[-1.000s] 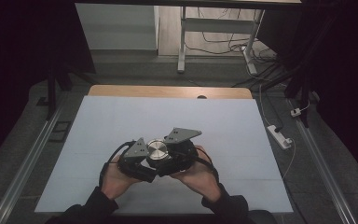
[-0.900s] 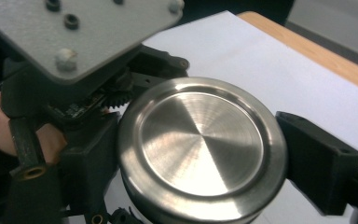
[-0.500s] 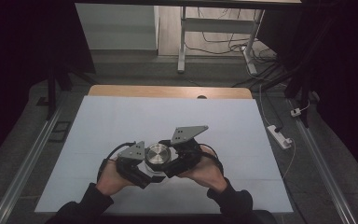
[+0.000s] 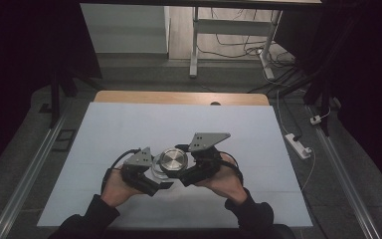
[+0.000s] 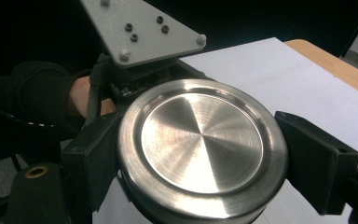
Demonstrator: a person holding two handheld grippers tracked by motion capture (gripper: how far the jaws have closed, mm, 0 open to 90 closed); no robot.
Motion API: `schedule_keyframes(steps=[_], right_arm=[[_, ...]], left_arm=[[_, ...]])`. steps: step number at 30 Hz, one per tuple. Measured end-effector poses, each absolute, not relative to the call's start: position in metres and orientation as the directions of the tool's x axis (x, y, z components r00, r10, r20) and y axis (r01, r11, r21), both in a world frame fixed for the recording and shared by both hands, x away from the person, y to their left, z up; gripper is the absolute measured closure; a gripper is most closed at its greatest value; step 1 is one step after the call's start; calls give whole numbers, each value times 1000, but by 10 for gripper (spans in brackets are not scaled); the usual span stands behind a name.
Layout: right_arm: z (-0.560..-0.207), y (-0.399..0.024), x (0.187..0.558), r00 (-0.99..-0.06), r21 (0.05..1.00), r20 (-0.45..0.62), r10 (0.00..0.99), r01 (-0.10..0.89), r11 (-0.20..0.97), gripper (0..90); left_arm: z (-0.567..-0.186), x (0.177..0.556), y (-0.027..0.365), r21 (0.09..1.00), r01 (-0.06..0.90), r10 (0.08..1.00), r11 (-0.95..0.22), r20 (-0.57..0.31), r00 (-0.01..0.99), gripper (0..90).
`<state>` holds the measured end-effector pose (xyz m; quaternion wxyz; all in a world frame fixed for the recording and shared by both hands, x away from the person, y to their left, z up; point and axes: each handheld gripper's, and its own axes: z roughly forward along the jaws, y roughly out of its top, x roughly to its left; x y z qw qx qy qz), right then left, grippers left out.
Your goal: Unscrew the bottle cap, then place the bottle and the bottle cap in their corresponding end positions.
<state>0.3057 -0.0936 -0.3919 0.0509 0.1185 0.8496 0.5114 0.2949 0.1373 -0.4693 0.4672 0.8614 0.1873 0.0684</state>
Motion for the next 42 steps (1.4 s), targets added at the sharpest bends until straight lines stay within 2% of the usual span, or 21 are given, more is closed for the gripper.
schedule_keyframes(steps=[17,42], right_arm=[[-390,-101,297,-961,886,4,277,132,445,180],[-397,-116,284,-957,890,-12,291,122,440,180]], left_arm=[[-470,302,149,828,291,474,-480,-35,880,154],[-463,314,150,841,286,507,-460,-16,862,154]])
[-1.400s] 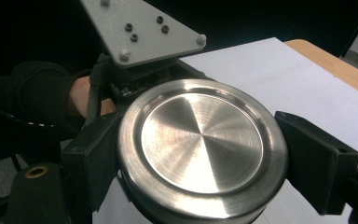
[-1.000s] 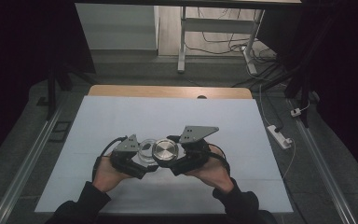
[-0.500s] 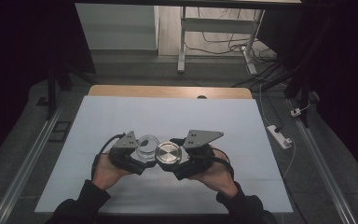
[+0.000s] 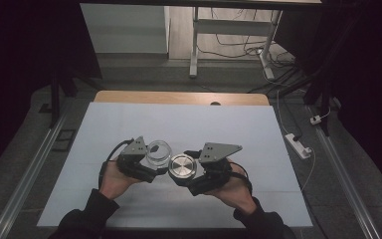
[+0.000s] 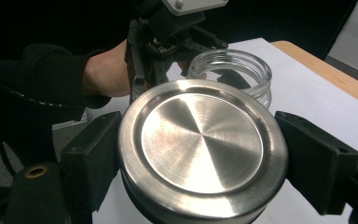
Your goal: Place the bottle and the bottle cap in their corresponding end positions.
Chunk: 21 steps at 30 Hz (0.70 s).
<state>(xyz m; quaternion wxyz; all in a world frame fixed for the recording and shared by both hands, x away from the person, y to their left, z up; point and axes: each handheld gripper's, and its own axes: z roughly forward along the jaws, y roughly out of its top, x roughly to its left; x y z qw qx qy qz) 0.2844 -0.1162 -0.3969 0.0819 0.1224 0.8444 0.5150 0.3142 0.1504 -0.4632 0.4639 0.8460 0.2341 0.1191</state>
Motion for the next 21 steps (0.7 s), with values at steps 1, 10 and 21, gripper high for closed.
schedule_keyframes(steps=[1,10,21], right_arm=[[-397,-117,284,-956,891,-13,292,122,438,180],[-401,-117,280,-954,890,-24,298,115,441,179],[-412,-122,279,-951,892,-13,308,128,434,180]], left_arm=[[-463,315,150,841,285,508,-460,-14,861,154],[-458,320,151,844,280,516,-457,-5,857,153],[-454,334,148,848,276,525,-452,3,851,153]])
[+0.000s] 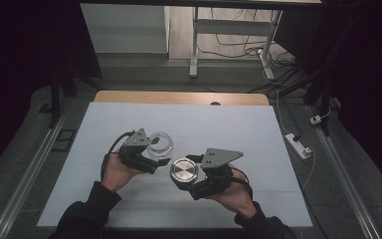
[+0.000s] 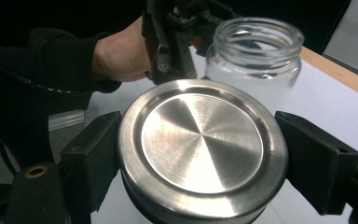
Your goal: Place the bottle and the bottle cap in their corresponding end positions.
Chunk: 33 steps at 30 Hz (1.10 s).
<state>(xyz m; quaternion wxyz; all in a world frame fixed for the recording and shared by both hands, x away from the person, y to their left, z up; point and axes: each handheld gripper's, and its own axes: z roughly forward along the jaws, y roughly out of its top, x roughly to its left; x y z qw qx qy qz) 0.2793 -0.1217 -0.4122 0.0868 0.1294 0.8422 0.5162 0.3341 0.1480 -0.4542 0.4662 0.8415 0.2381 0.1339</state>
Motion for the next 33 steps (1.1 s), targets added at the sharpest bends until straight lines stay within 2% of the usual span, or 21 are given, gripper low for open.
schedule_keyframes(steps=[33], right_arm=[[-474,-113,278,-947,849,-11,322,161,503,180]], left_arm=[[-478,382,105,841,264,511,-472,16,859,153]])
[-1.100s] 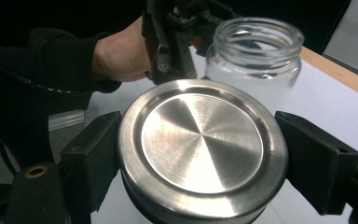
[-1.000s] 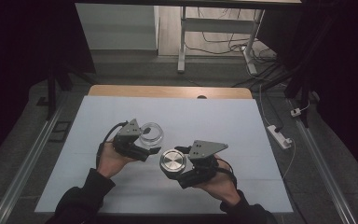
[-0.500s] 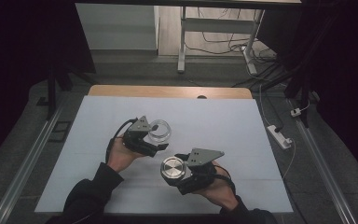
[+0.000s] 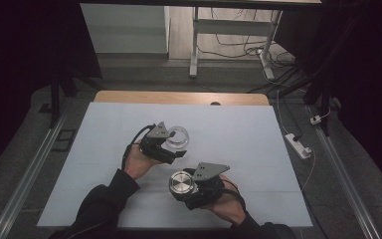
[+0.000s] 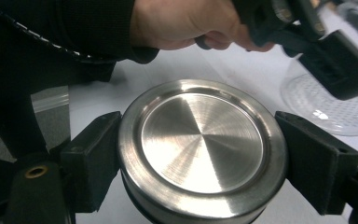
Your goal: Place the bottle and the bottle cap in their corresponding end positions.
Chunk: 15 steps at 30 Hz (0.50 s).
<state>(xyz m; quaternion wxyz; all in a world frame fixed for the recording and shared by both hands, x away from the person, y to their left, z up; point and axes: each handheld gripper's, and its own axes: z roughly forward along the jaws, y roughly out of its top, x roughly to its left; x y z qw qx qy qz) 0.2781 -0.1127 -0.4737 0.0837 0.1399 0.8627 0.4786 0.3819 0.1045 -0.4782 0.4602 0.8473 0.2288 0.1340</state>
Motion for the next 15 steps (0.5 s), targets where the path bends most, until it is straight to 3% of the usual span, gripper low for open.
schedule_keyframes(steps=[15], right_arm=[[-499,-104,282,-951,821,-8,310,171,545,180]], left_arm=[[-498,399,96,828,276,531,-488,30,847,153]])
